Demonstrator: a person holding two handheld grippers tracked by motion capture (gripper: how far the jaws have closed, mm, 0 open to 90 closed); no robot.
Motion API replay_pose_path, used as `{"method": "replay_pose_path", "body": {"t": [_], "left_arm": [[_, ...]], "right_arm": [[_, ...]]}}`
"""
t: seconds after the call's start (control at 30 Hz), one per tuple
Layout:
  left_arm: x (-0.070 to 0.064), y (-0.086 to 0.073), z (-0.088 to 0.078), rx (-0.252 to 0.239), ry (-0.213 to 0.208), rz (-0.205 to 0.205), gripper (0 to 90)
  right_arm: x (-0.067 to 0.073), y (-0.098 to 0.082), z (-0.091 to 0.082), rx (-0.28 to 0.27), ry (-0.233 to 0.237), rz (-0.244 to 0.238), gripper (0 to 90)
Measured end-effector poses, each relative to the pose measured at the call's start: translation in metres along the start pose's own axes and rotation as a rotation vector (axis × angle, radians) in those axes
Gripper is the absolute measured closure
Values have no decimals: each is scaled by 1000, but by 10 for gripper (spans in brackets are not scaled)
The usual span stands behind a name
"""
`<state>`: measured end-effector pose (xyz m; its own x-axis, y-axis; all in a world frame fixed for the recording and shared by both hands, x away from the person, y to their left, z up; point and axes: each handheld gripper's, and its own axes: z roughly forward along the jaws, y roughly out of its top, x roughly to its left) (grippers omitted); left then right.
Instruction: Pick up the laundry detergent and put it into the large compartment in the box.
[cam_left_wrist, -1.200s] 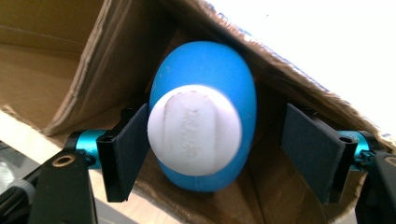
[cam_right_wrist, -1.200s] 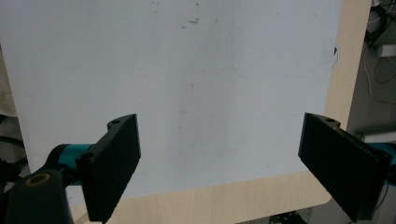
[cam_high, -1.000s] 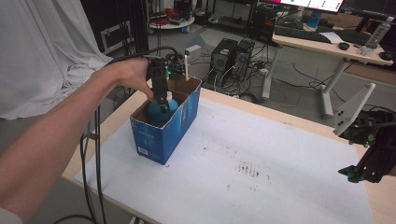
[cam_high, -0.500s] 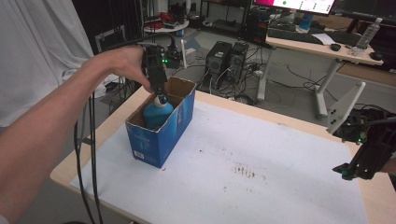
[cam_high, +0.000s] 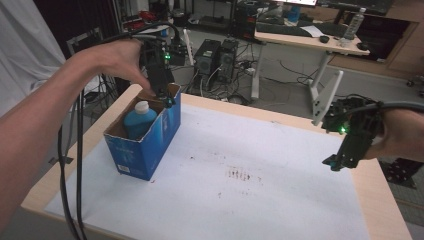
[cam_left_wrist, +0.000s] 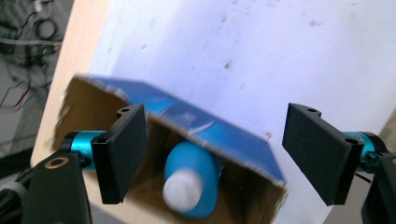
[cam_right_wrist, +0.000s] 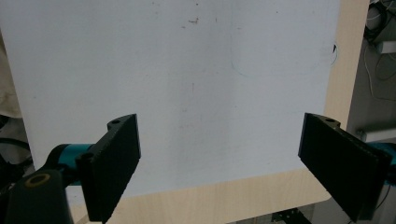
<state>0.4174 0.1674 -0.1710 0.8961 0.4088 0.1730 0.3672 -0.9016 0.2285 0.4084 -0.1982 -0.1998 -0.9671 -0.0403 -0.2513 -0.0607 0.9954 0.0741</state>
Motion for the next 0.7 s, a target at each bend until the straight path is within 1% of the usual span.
{"method": "replay_pose_path", "body": {"t": [0.07, 0.1, 0.13, 0.2, 0.27, 0.3, 0.33, 0.4, 0.43, 0.47, 0.53, 0.6, 0.7], "left_arm": [[-4, 11, 4, 11, -1, 14, 223], [-6, 16, 7, 9, -1, 29, 222], [-9, 22, 9, 10, 0, 42, 200], [-15, 32, 13, -9, -9, 68, 195], [-20, 42, 18, -13, -13, 96, 180], [-24, 47, 21, -14, -24, 105, 158], [-27, 52, 24, -13, -27, 125, 158], [-33, 61, 30, -17, -27, 146, 158], [-37, 65, 34, -19, -27, 151, 158], [-41, 69, 39, -17, -31, 165, 158], [-49, 76, 48, -4, -27, 207, 158], [-55, 82, 58, 2, -50, 225, 158], [-64, 89, 74, 6, -72, 243, 158]], "right_arm": [[0, 0, 0, 5, -1, 0, 121], [0, 0, 0, 5, -3, 2, 121], [1, 0, 0, 7, -3, 7, 121], [1, 0, 0, 6, 0, 3, 121], [2, 0, -1, 6, -2, 1, 121], [2, 0, -1, 9, -2, 3, 121], [2, 1, -1, 10, -2, 6, 121], [3, 1, -1, 11, 1, 5, 121], [3, 1, -1, 11, -1, 8, 121], [3, 1, -1, 12, -2, 11, 121], [2, 1, -1, 13, -2, 12, 121], [2, 1, 0, 10, -2, 22, 121], [2, 2, 0, 5, -4, 20, 121]]}}
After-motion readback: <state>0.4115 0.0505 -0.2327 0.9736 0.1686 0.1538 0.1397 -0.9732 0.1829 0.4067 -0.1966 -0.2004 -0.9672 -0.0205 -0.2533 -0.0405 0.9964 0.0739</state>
